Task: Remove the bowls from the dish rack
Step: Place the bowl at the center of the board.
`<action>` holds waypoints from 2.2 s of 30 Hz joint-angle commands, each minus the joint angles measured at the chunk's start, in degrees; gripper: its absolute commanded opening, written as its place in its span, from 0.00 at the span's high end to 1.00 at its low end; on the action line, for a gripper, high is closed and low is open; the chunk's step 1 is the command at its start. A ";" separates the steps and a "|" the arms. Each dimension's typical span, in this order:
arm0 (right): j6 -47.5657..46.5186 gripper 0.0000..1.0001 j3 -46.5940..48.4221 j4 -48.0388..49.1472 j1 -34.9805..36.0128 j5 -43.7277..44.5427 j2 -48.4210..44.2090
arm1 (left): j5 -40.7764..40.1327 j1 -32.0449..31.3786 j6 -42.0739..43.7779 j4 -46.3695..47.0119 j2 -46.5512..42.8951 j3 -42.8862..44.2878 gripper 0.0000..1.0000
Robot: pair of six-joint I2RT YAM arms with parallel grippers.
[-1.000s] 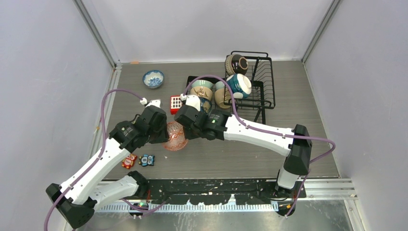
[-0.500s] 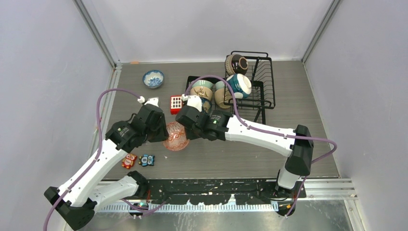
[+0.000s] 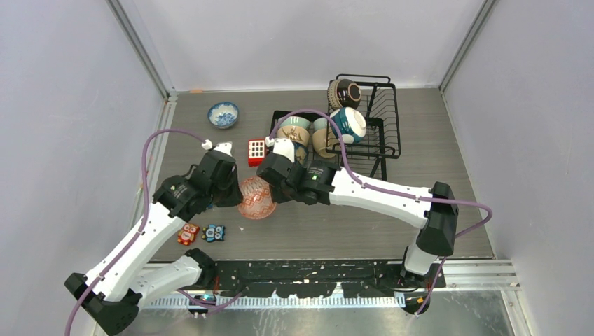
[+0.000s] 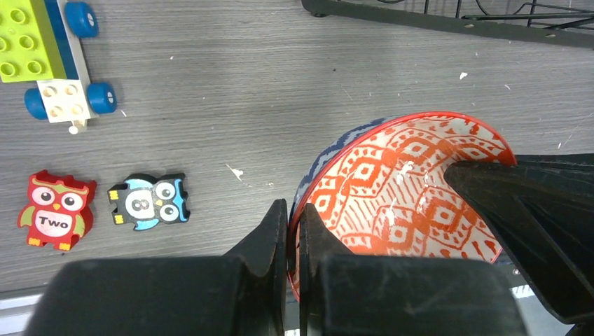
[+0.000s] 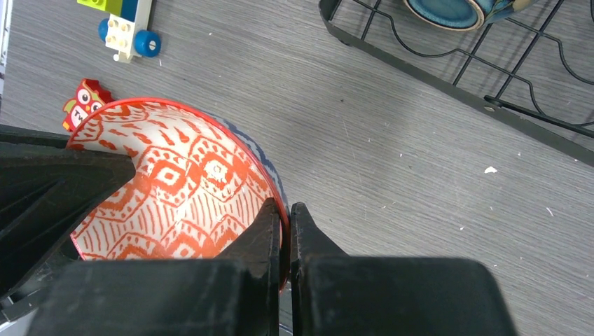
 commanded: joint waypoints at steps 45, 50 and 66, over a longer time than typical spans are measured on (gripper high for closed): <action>-22.93 0.00 -46.93 19.94 3.56 -9.91 -51.65 | 1.91 52.16 -15.54 34.15 45.66 21.41 1.00; -23.79 0.00 -46.34 19.90 3.56 -10.12 -50.88 | 1.83 53.27 -15.36 33.73 53.87 27.35 1.00; -24.80 0.00 -45.15 19.75 3.63 -7.15 -49.57 | -0.82 52.93 -13.35 31.78 67.97 39.26 1.00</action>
